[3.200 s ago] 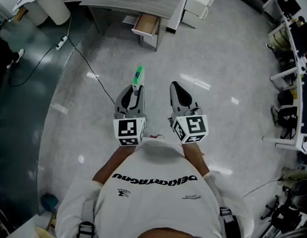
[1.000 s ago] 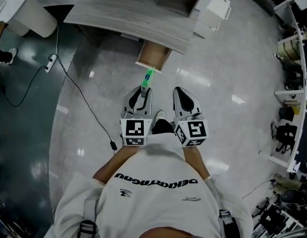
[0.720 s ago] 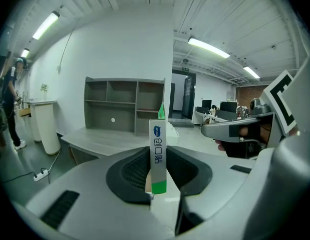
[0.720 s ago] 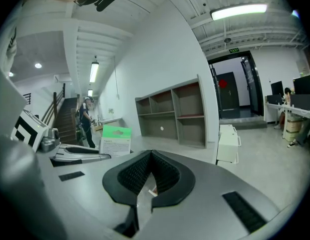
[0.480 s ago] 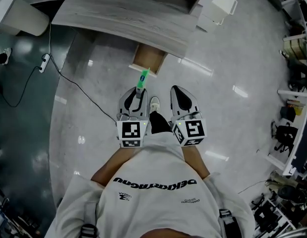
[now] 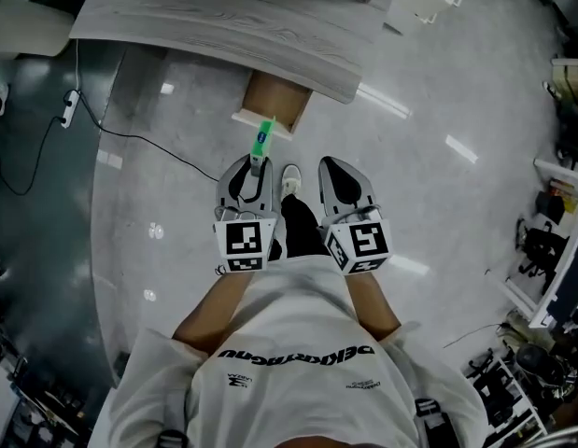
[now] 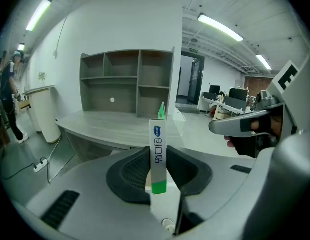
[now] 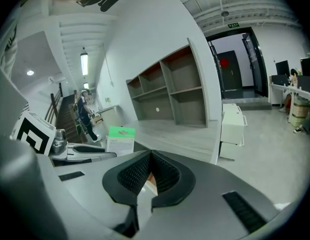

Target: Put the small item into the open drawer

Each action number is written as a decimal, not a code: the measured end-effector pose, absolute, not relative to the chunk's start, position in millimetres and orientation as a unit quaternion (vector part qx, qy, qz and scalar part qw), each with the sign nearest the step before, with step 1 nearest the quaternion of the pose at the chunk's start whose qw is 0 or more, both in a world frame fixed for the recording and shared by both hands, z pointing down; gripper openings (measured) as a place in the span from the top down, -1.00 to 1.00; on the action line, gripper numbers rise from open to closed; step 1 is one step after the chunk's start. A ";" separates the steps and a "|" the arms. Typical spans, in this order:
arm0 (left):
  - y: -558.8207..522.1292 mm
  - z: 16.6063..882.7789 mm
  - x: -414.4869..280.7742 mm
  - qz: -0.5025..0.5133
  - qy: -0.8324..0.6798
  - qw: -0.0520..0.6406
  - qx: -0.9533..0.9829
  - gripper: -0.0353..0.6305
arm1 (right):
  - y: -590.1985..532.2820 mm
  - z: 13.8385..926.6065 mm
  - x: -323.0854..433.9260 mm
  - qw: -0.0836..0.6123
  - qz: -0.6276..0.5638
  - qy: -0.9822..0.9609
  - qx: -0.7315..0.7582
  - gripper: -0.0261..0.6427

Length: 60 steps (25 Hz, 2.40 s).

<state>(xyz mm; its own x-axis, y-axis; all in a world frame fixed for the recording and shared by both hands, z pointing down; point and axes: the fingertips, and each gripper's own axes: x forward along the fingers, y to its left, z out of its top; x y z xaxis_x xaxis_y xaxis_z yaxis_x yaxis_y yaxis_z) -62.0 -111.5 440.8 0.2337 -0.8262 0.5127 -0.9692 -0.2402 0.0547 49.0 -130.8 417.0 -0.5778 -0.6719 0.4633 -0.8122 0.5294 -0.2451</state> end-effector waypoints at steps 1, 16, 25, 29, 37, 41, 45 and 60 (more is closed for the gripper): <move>-114.0 449.1 -61.3 0.198 -0.587 0.187 0.762 0.59 | -132.5 423.6 48.1 0.161 0.224 -0.860 0.430 0.84; -144.3 545.5 -64.3 0.241 -0.575 0.202 0.756 0.58 | -141.4 502.1 39.2 0.188 0.257 -0.847 0.426 0.83; -162.6 597.1 -61.0 0.262 -0.555 0.210 0.761 0.58 | -148.1 535.0 43.3 0.187 0.273 -0.840 0.430 0.83; -169.6 612.9 -59.9 0.269 -0.554 0.215 0.758 0.58 | -150.6 544.1 45.0 0.187 0.276 -0.840 0.429 0.83; -179.3 644.7 -60.2 0.284 -0.551 0.216 0.754 0.58 | -145.7 566.2 48.8 0.196 0.285 -0.835 0.428 0.84; -185.6 668.1 -63.1 0.291 -0.552 0.227 0.748 0.58 | -152.1 576.7 46.6 0.198 0.287 -0.836 0.424 0.84; -189.5 684.6 -64.9 0.297 -0.551 0.235 0.744 0.58 | -152.7 585.4 46.1 0.199 0.294 -0.832 0.426 0.83; -201.5 715.4 -65.3 0.316 -0.551 0.247 0.732 0.58 | -154.1 597.0 53.8 0.204 0.300 -0.831 0.422 0.83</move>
